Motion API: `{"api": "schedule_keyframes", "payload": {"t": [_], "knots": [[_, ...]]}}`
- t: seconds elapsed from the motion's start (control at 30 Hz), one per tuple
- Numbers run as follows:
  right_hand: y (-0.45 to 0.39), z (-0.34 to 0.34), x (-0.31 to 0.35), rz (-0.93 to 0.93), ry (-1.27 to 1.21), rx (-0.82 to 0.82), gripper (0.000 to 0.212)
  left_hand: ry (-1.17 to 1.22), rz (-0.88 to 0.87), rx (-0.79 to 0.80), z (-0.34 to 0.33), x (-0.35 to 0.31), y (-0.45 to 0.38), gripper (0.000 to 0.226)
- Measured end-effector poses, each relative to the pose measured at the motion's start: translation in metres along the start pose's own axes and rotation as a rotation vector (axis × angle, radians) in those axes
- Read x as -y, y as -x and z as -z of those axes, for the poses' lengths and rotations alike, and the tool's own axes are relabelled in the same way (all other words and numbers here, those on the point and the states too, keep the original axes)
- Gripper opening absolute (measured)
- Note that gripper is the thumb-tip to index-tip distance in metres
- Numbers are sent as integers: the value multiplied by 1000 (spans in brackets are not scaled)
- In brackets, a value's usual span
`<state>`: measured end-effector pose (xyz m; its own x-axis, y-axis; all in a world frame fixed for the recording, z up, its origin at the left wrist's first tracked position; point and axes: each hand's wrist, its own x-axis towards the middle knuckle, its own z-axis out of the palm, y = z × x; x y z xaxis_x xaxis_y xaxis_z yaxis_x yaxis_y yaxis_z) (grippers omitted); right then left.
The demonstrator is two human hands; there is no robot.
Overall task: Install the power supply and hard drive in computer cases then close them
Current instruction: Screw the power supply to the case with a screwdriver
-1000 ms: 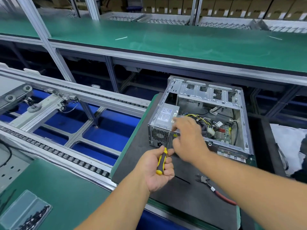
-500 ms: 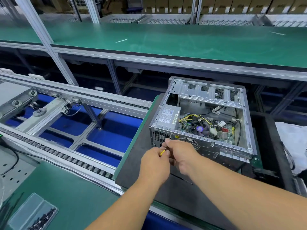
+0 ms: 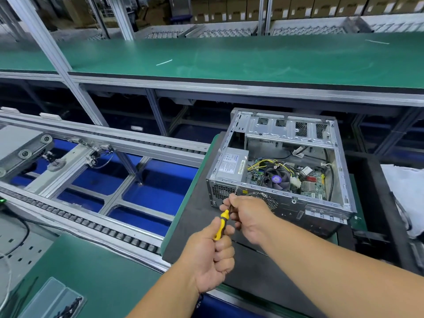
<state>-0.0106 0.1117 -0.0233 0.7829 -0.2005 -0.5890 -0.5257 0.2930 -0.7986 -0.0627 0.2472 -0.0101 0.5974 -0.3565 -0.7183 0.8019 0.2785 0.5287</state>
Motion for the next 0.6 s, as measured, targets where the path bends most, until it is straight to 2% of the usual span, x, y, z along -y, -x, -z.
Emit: {"api": "schedule_keyframes", "payload": {"t": [0.07,0.1,0.13,0.17,0.2,0.27,0.33,0.37,0.43,0.5,0.6], "knots": [[0,0,-2,-5,-21,14,29,-771,-371,-328,-1,5,-2,39],[1,0,-3,-7,-30,19,29,-1110,-520,-443,-1,8,-3,38],[1,0,-3,-13,-41,23,30,-1214,-595,-501,0,9,-4,37],[1,-1,-4,-20,-52,25,29,-1173,-633,-516,-1,10,-2,37],[1,-1,-4,-24,-66,27,29,-987,-599,-459,-1,11,-2,38],[1,-2,-4,-23,-87,24,29,-436,-357,-269,-1,9,-6,42],[1,-2,-6,-15,-84,23,29,-80,-149,-131,2,9,-7,44],[3,-1,-8,-5,-60,28,29,-50,-126,-149,7,11,-11,36],[7,3,-13,30,43,35,28,-107,-123,-307,17,17,-20,23],[13,10,-22,89,214,36,29,-157,-130,-433,22,21,-30,27],[20,22,-39,170,401,33,27,-131,-167,-430,21,17,-43,31]]}}
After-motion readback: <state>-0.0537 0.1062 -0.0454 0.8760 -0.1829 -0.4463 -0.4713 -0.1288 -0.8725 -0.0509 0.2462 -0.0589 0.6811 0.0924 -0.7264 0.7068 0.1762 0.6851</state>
